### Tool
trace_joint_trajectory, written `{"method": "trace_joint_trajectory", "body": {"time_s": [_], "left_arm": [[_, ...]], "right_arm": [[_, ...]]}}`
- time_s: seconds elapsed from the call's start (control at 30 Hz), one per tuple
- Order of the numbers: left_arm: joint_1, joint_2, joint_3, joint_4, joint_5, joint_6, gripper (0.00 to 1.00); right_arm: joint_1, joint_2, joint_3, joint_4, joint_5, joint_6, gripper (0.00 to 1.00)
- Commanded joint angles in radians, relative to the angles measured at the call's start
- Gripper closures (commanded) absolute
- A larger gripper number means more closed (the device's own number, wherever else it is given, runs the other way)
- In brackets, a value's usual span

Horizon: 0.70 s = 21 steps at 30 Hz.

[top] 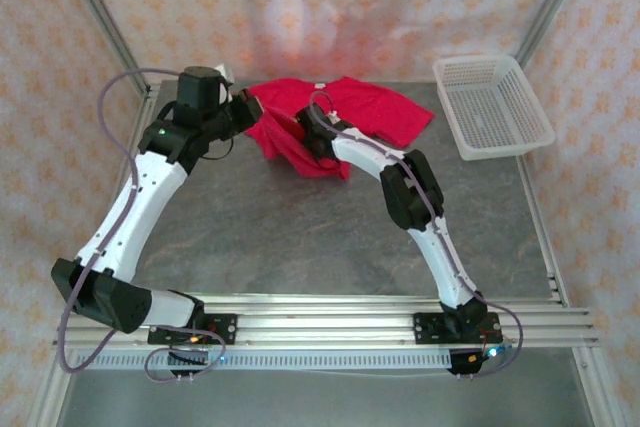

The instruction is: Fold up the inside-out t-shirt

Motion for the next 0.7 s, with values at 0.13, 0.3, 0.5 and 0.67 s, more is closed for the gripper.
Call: {"method": "trace_joint_trajectory", "body": {"time_s": [0.13,0.3,0.5,0.67], "left_arm": [[0.039,0.201,0.008,-0.065,-0.087,0.046,1.00],[0.059,0.273,-0.038,-0.030,-0.099,0.055,1.00],[0.056,0.269,-0.227,0.088,-0.088,0.012,1.00],[0.065,0.340,-0.267,0.101,-0.130,0.032,1.00]], "right_arm": [[0.019,-0.451,-0.281,-0.008,-0.103,-0.158,1.00],[0.007,-0.655,-0.307,-0.004,-0.091,-0.169,1.00],[-0.019,-0.742,-0.194,-0.011,-0.142,-0.143,1.00],[-0.051,-0.798,-0.140,-0.022,-0.324,-0.065,1.00]]}}
